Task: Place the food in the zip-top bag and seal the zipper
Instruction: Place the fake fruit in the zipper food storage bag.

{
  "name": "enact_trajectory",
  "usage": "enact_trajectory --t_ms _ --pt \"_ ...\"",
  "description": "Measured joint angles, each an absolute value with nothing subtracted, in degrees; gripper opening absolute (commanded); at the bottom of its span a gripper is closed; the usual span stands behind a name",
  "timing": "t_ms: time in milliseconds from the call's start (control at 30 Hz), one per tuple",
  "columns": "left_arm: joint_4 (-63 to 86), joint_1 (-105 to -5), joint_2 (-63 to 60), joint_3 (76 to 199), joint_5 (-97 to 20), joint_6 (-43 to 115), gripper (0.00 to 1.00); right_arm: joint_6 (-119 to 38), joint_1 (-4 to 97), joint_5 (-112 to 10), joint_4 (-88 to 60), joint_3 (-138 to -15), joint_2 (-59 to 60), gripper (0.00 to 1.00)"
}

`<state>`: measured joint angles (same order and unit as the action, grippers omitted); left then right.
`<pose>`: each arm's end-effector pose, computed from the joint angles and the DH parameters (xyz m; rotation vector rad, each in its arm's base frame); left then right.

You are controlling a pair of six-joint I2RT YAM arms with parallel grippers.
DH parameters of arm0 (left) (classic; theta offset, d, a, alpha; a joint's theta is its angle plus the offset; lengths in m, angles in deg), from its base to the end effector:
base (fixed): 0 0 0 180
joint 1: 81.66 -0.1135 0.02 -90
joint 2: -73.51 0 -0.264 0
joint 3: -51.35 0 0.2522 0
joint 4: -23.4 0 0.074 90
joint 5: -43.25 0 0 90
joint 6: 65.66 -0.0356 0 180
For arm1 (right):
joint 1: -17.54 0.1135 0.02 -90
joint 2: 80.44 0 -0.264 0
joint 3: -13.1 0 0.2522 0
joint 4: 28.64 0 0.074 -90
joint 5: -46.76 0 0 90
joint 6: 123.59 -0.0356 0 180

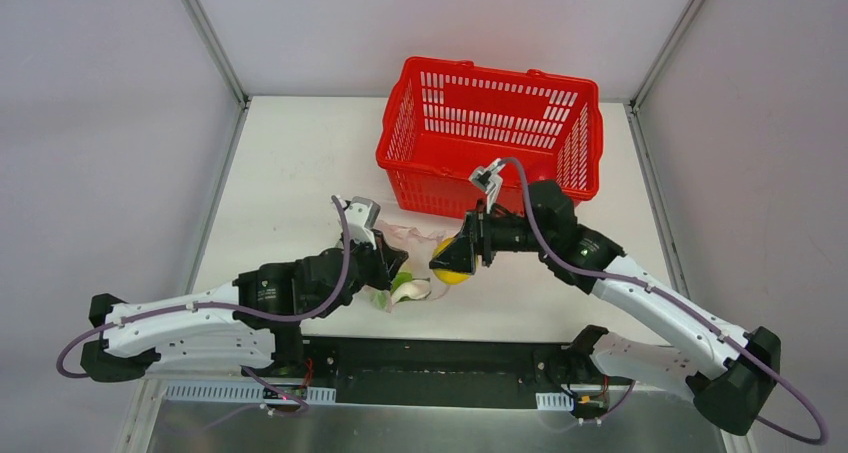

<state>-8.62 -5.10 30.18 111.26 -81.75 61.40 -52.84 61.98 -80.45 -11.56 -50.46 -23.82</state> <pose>0.0592 -0.1597 0.3392 0.2041 1.8628 -0.8463 0.1462 0.1735 0.3464 -0.9117 1.6910 1.3454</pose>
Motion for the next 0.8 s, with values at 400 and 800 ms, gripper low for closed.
enact_trajectory --t_ms 400,800 --pt "-5.4 -5.1 25.6 114.5 -81.5 62.7 0.0 -50.6 74.3 -63.3 -9.0 -50.4 -20.0 0.59" --pt "-1.1 -5.1 28.6 113.1 -84.2 65.5 0.0 -42.8 83.2 -42.6 -9.1 -51.4 -19.9 0.98"
